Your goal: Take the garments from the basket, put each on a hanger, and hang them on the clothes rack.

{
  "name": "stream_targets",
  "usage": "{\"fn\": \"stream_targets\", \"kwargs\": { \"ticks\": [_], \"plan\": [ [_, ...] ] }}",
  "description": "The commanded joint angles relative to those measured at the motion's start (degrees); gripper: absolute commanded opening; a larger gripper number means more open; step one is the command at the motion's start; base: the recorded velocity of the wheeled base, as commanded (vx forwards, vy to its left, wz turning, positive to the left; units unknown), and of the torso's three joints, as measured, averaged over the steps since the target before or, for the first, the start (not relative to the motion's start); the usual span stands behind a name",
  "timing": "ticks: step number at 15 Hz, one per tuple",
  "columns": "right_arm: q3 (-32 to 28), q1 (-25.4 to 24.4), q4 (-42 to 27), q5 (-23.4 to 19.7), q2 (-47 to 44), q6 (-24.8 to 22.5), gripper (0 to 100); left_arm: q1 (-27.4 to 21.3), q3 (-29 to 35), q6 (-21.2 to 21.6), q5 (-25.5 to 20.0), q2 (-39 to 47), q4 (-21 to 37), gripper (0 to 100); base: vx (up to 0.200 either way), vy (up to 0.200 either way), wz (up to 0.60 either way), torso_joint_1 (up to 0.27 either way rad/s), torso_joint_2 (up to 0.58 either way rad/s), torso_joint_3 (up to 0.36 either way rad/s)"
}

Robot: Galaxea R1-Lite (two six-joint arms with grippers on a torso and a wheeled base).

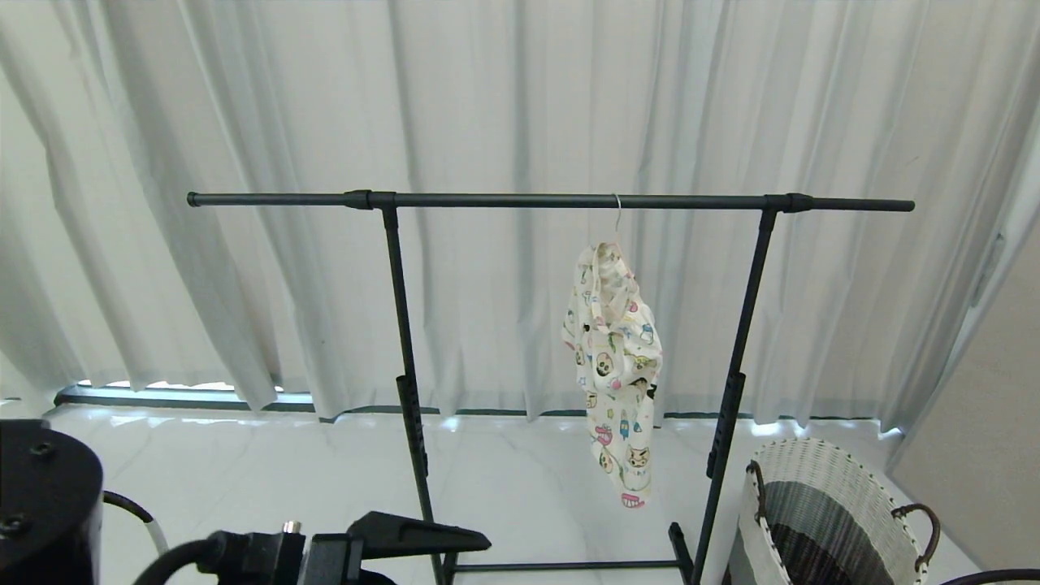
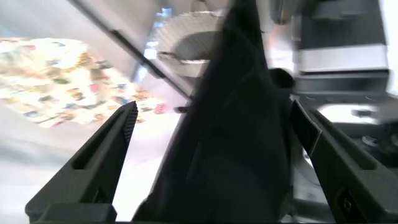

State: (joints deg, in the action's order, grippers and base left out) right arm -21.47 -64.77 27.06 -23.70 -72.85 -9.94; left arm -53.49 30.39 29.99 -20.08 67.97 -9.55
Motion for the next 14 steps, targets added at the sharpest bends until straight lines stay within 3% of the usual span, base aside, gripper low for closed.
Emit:
{"fn": "stream_targets", "kwargs": {
  "ticks": [1, 8, 9, 14],
  "plan": [
    [0.0, -0.7, 0.0, 0.0, -0.3, -0.1, 0, -1.2, -1.6, 0.0, -0.9, 1.5, 0.0, 100, 0.000, 0.000, 0.00, 0.000, 0.00, 0.000],
    [0.6, -3.6, -0.2, 0.1, -0.7, -2.6, 0, -1.6, -2.2, 0.1, -0.9, 3.0, 0.0, 100, 0.000, 0.000, 0.00, 0.000, 0.00, 0.000],
    [0.6, -3.6, -0.2, 0.1, -0.7, -2.6, 0, -2.1, -2.4, 0.1, -0.8, 3.6, 0.0, 0, 0.000, 0.000, 0.00, 0.000, 0.00, 0.000],
    [0.7, -3.6, -0.2, 0.3, -0.5, -2.6, 0, -2.1, -3.7, 0.5, -0.4, 4.4, -0.1, 0, 0.000, 0.000, 0.00, 0.000, 0.00, 0.000]
  ]
}}
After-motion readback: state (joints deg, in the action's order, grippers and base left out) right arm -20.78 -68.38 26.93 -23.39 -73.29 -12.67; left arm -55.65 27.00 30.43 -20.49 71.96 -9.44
